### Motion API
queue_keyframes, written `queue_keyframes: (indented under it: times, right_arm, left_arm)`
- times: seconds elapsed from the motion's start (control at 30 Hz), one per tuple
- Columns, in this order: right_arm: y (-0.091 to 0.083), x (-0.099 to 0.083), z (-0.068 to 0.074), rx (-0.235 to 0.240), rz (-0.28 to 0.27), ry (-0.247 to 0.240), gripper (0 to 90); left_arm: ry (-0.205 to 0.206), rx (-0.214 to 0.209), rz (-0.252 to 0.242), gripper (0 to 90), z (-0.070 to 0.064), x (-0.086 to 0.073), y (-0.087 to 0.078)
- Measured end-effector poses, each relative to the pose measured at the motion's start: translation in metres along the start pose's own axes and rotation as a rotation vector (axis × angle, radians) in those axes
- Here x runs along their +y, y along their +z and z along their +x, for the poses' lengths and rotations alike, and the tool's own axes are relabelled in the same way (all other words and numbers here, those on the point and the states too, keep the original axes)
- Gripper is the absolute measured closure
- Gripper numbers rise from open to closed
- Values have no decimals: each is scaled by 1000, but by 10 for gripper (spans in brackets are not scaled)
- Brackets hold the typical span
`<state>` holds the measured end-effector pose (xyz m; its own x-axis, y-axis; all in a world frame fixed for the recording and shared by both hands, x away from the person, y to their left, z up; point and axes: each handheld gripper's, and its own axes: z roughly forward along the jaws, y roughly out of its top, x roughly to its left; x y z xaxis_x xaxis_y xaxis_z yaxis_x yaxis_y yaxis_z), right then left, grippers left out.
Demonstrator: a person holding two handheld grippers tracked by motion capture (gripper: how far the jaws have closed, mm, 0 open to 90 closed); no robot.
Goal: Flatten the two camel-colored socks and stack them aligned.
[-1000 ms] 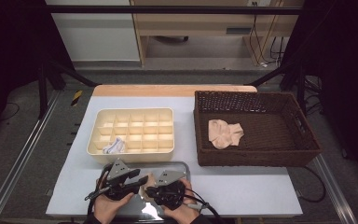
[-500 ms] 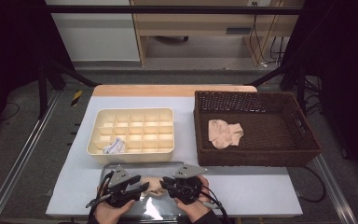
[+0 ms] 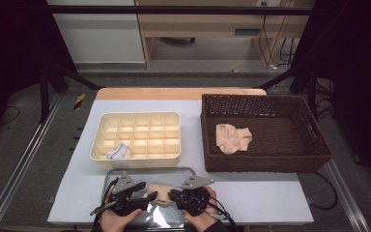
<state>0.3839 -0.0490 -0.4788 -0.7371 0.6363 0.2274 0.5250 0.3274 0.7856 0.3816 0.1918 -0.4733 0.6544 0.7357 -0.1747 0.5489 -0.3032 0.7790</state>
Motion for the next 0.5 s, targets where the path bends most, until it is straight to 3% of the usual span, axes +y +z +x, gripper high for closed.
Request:
queue_keyframes:
  times: [0.2, 0.37, 0.5]
  right_arm:
    - [-1, -3, -1, 1, 12, 5, 817]
    - [-1, -3, -2, -2, 13, 7, 816]
    - [-1, -4, -2, -2, 12, 7, 814]
  left_arm:
    - [14, -45, 35, 382, -6, -2, 9]
    - [31, -68, 29, 514, -9, -1, 8]
    - [17, -87, 34, 591, -8, 0, 8]
